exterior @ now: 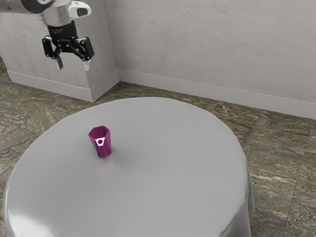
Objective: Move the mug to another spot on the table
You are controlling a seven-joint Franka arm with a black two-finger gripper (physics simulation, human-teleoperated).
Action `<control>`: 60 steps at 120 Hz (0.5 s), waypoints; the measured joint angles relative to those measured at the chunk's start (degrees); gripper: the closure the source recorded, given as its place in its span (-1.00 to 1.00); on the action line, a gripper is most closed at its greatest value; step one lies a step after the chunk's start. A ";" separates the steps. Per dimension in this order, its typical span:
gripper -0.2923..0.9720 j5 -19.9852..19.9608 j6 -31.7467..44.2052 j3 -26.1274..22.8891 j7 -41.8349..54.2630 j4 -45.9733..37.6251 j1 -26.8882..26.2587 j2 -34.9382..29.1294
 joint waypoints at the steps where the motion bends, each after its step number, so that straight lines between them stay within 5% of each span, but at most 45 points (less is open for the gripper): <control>1: -0.54 0.00 0.00 0.00 0.04 0.00 0.04 0.00; 46: -0.54 0.24 0.44 -1.69 -2.14 1.76 -0.43 1.58; 60: -0.54 4.31 0.75 -3.62 -7.92 0.58 -2.33 2.17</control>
